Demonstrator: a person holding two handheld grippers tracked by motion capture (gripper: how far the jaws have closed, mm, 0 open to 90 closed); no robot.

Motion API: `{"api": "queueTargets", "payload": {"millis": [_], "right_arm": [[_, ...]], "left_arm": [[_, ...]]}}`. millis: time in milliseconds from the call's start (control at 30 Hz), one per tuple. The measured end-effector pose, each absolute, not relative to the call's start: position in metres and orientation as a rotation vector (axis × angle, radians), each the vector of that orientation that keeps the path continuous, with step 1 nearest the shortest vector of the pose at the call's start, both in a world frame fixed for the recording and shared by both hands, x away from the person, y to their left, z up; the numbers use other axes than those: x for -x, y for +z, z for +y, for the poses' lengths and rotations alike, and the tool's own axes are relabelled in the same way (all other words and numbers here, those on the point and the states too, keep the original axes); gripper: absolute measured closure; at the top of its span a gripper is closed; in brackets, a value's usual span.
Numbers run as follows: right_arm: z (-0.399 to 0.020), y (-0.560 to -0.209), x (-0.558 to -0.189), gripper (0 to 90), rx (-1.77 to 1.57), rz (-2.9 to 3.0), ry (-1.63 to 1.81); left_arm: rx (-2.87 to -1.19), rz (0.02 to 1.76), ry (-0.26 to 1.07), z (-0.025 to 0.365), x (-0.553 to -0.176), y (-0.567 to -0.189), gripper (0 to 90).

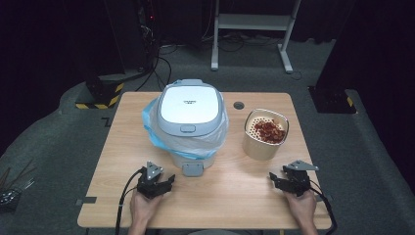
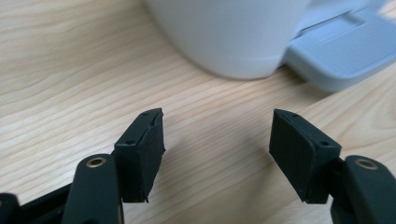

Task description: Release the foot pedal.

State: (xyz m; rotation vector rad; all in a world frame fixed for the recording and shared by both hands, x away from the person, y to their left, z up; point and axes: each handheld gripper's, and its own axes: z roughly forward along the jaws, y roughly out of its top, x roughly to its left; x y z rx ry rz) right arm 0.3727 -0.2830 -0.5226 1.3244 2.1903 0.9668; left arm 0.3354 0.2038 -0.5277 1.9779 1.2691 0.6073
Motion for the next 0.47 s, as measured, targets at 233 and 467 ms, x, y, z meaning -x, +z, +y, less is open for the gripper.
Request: {"api": "queueTargets", "payload": {"millis": [233, 467], "right_arm": [[-0.2831, -0.5226, -0.3727, 35.2, -1.324, 2.191, 0.967], [-0.2832, -0.5226, -0.3727, 35.0, -1.327, 2.191, 0.971]], "left_arm": [[-1.969, 1.303, 0.602, 0.2074, -0.3393, -0.5280, 32.2], [-1.968, 1.309, 0.603, 0.2069, -0.3400, -0.5281, 30.8]]}}
